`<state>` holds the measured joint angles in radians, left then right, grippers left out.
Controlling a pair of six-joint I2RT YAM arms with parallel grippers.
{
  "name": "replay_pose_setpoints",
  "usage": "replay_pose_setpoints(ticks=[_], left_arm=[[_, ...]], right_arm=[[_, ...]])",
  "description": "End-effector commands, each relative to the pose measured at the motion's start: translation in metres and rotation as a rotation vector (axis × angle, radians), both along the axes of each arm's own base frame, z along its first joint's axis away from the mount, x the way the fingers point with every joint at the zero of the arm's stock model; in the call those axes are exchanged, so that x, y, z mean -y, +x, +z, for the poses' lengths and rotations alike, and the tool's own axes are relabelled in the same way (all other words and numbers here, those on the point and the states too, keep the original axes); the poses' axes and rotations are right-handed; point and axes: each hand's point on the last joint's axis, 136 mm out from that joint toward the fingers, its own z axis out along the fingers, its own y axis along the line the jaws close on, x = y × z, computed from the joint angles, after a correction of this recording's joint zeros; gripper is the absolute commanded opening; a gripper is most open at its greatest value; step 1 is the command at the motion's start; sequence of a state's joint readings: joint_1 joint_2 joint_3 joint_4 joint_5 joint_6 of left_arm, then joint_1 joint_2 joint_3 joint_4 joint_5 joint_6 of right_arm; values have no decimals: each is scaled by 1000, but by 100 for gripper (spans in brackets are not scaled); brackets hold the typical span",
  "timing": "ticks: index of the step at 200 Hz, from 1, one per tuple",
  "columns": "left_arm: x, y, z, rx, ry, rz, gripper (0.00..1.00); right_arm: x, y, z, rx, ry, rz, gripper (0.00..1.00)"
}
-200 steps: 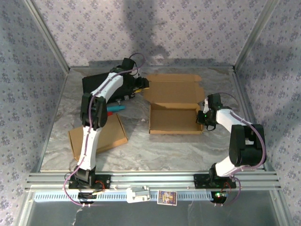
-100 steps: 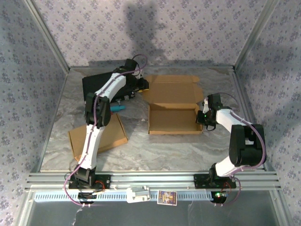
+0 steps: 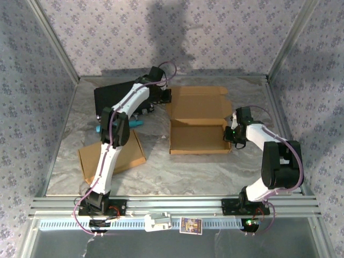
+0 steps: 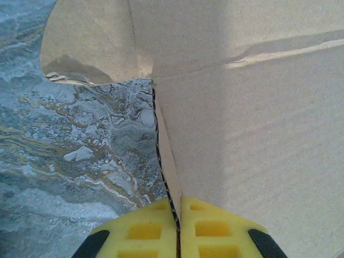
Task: Fold the paper box
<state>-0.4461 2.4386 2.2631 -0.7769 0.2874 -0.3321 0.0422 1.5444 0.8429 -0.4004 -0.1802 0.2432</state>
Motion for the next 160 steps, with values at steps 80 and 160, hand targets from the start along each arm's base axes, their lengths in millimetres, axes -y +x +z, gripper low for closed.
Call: replay_pose_setpoints(ticks=[80,160], left_arm=[[0,-4,71,247,91,-45,4],[-2,-17,51,218,110,-111,4]], right_arm=[[-13,24,15,-5,27,-43,12],[-11,24,14,-67,26,-38,19]])
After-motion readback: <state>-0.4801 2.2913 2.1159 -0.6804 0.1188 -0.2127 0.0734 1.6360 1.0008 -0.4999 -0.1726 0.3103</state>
